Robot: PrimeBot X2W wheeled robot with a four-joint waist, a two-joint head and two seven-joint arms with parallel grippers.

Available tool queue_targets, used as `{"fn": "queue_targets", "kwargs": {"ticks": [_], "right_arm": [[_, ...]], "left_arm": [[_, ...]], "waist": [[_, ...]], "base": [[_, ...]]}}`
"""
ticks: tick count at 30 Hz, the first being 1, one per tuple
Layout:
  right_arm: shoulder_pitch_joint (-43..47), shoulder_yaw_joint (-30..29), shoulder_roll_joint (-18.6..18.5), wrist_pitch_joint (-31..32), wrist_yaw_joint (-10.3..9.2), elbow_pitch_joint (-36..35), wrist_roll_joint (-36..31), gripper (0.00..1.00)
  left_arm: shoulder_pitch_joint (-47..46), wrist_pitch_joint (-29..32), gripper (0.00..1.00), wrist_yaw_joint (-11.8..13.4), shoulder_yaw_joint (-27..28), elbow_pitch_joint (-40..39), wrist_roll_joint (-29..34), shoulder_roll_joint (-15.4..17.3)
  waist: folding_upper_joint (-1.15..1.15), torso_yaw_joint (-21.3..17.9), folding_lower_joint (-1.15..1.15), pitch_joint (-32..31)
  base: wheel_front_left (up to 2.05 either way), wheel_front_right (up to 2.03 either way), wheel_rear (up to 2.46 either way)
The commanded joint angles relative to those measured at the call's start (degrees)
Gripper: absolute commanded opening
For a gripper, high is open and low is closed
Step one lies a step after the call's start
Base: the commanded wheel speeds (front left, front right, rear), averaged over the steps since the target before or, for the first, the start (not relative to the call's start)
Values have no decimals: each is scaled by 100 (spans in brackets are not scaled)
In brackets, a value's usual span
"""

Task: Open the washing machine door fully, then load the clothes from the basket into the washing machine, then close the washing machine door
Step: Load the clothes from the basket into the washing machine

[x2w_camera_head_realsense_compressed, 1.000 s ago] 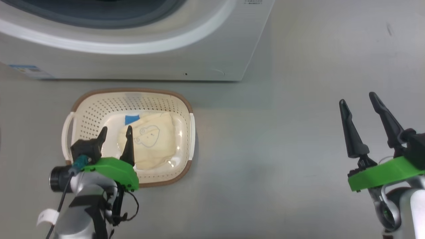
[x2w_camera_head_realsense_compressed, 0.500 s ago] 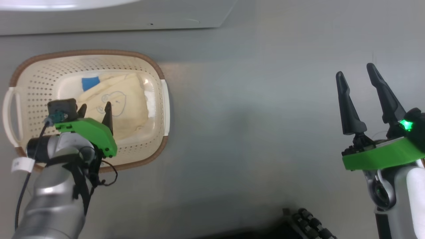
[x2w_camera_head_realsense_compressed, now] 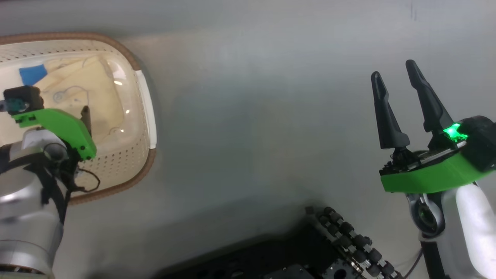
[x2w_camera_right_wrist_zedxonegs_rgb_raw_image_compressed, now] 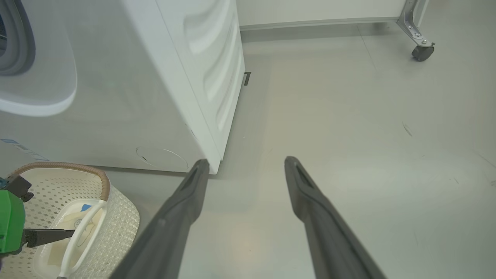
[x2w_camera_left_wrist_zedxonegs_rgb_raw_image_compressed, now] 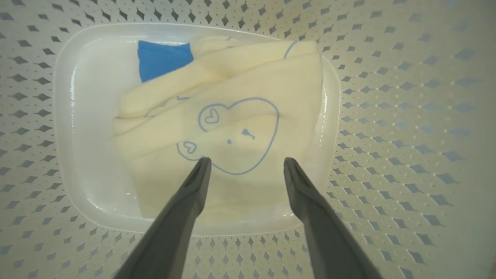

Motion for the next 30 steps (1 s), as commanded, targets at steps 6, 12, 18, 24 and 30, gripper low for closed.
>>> {"fn": "queue_targets", "kwargs": {"ticks": [6, 12, 18, 24, 30], "right_arm": [[43, 228, -10, -108, 1, -253, 139, 100], [103, 233, -10, -134, 1, -331, 153, 100], [293, 146, -10, -141, 1, -487, 123, 100], [467, 13, -9, -128, 1, -674, 93, 100], [432, -38, -9, -107, 1, -744, 102, 100]], "left_arm": [[-247, 97, 100, 35, 211, 26, -134, 395], [-524, 164, 100, 186, 255, 55, -222, 331], [-623, 448, 100, 566, 129, 97, -124, 312], [-594, 640, 0, 753, 45, 115, -109, 167], [-482, 173, 0, 779, 38, 121, -131, 220]], "waist": [[0, -234, 0, 523], [0, -192, 0, 744], [0, -128, 0, 828], [0, -79, 0, 815], [0, -52, 0, 779]], "base": [[0, 0, 0], [0, 0, 0], [0, 0, 0], [0, 0, 0], [0, 0, 0]]}}
